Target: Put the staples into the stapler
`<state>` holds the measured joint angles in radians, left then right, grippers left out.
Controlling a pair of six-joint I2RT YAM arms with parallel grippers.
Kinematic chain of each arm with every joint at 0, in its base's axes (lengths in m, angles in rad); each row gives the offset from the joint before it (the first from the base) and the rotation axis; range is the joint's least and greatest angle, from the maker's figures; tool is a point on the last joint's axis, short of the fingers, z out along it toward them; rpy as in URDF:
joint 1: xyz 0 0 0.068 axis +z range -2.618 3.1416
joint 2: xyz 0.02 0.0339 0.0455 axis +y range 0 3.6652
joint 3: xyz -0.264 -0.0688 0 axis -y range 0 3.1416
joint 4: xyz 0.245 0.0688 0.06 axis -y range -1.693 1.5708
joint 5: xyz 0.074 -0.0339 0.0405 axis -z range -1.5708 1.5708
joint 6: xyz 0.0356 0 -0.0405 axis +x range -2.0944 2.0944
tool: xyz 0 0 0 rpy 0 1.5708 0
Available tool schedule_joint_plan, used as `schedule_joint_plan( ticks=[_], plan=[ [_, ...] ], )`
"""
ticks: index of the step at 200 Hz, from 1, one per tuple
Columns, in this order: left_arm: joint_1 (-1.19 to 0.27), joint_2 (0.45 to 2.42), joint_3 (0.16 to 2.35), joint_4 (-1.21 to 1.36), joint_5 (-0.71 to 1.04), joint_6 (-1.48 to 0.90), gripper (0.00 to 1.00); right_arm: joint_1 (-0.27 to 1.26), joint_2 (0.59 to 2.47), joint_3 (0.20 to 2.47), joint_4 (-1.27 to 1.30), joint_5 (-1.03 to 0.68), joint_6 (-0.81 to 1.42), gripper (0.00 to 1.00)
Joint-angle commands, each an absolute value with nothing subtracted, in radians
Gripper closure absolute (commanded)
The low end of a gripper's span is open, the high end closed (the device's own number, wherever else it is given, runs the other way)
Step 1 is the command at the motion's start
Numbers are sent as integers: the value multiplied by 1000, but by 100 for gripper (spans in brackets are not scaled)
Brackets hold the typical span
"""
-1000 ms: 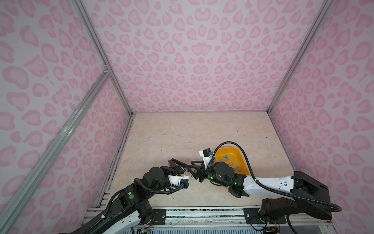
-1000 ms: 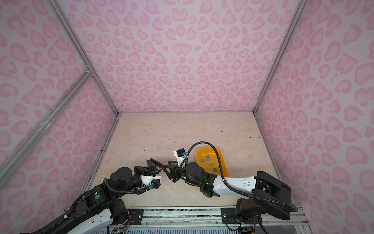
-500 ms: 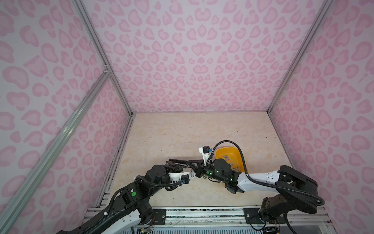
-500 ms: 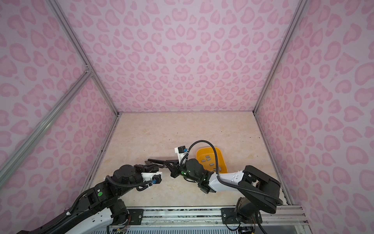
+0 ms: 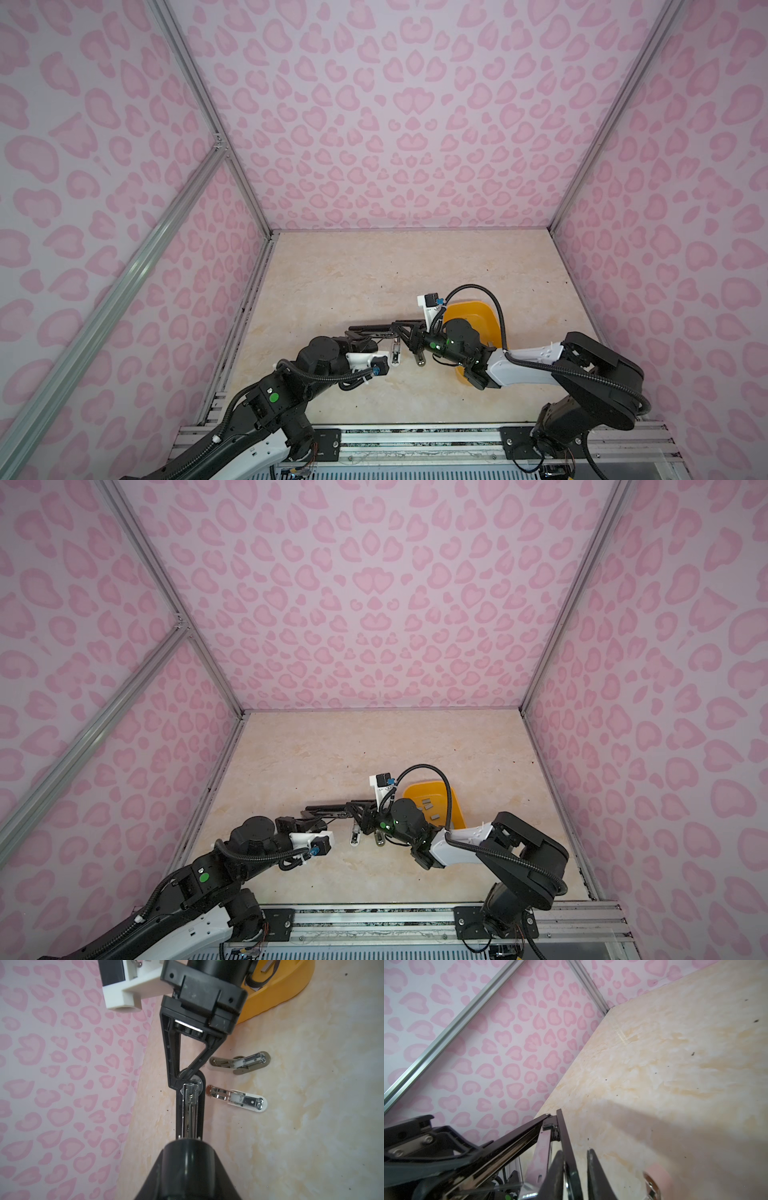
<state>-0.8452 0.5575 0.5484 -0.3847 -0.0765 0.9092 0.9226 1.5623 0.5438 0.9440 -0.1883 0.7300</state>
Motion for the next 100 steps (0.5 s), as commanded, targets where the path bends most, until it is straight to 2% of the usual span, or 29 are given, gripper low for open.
schedule_joint_plan(
  ticks=[1,24,63,100],
  plan=[
    [-839,569,573,-281,-11,895,96,923,1525,529,899,-110,671,71],
    [-838,597,595,-310,9,889,96,923,1459,516,860,-100,614,59],
    [-788,665,661,-397,92,897,96,923,1313,500,743,-74,475,44],
    [-775,674,679,-475,128,954,96,923,1098,405,723,-49,277,39]
  ],
)
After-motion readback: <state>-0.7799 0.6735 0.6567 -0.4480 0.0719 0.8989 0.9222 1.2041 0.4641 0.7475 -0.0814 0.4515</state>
